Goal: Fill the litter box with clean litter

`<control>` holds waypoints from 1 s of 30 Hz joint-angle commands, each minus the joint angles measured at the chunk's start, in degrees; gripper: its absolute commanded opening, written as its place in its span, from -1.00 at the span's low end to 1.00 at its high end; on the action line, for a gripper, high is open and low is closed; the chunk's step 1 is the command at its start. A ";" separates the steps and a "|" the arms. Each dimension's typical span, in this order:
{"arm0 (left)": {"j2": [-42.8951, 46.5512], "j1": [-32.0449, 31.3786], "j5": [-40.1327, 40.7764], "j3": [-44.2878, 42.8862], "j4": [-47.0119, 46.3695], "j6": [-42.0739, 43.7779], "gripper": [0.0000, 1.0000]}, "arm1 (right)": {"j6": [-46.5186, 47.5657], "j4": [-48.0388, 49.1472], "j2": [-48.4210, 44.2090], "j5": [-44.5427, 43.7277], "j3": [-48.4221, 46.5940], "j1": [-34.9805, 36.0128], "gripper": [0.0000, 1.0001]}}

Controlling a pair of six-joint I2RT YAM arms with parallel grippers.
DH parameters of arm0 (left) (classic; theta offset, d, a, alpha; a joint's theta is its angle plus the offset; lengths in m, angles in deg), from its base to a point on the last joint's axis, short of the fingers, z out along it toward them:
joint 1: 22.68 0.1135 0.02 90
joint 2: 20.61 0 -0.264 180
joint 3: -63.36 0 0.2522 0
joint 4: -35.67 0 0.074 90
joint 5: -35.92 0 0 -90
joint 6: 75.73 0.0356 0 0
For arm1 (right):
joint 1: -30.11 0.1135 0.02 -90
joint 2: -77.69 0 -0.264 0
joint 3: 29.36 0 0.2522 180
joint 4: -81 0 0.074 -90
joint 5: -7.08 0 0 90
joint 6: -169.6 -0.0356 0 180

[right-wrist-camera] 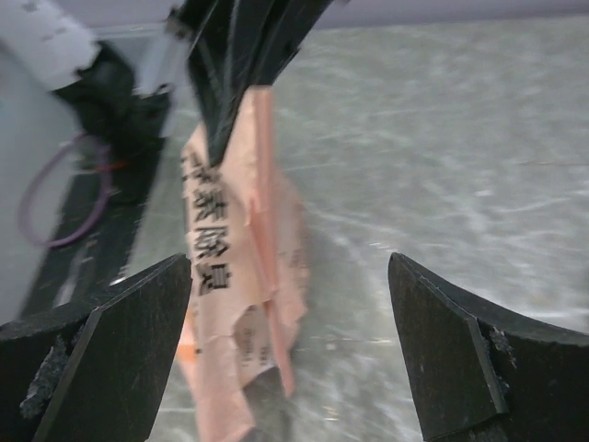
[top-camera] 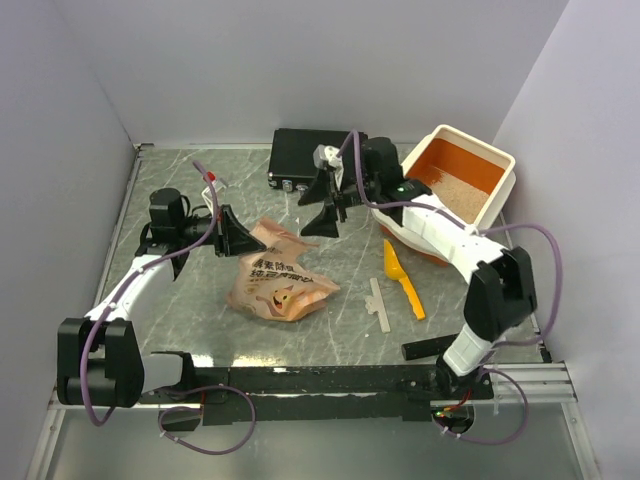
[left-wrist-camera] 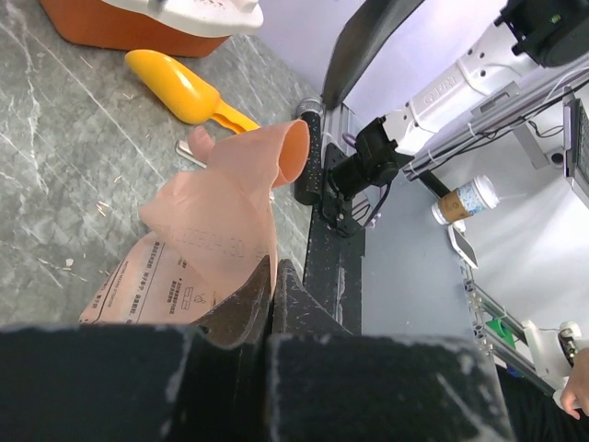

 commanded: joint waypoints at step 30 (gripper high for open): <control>4.75 -1.76 3.58 -4.16 0.74 2.91 -0.98 | 1.19 -9.58 7.86 -6.44 -3.03 10.40 -1.00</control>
